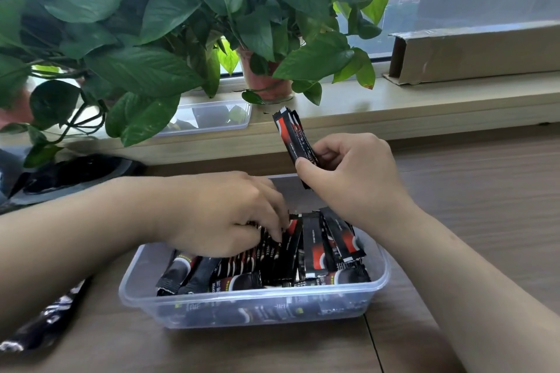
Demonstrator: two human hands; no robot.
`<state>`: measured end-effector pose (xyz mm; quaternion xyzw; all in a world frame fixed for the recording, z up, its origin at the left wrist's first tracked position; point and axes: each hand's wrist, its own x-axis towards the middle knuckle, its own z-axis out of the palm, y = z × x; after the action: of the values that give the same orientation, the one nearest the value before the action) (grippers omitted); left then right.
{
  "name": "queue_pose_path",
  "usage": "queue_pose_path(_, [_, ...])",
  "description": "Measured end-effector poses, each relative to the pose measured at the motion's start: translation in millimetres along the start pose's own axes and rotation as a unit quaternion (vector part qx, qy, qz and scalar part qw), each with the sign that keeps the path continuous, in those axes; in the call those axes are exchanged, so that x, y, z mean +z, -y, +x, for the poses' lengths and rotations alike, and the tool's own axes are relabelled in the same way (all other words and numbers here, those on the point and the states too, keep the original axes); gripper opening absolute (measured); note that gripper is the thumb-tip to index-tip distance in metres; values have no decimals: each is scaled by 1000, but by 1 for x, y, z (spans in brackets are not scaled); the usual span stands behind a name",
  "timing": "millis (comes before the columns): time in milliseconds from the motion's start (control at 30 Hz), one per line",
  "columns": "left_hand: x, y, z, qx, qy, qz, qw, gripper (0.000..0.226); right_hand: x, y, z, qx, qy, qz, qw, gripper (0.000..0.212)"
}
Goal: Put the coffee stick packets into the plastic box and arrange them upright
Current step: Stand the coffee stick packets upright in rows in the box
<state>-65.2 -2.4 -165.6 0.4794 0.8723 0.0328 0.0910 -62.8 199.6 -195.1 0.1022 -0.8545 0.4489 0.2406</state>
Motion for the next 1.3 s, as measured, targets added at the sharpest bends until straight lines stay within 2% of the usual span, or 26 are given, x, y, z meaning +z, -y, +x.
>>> queue_pose_path(233, [6, -5, -10, 34, 12, 24, 999, 67, 0, 1, 1, -4, 2, -16, 1000, 23])
queue_pose_path(367, [14, 2, -6, 54, -7, 76, 996, 51, -1, 1, 0, 1, 4, -9, 1000, 20])
queue_pose_path(467, [13, 8, -7, 55, -14, 60, 997, 42, -2, 2, 0, 3, 7, -5, 1000, 18])
queue_pose_path(667, [12, 8, 3, 65, -32, 117, 990, 54, -1, 2, 0, 5, 6, -6, 1000, 17])
queue_pose_path(833, [14, 5, 15, 78, 1, 112, 991, 45, -1, 3, 0, 6, 1, -7, 1000, 17])
queue_pose_path(1033, [12, 11, 10, 90, -19, 102, 991, 32, 0, 2, 0, 2, 3, -7, 1000, 17])
queue_pose_path(1200, [10, 16, 0, 74, -39, 67, 994, 27, -1, 2, 0, 3, 10, -8, 1000, 19])
queue_pose_path(1300, [9, 6, -2, 51, -23, 74, 996, 27, -2, 3, -1, 6, 12, -7, 1000, 18])
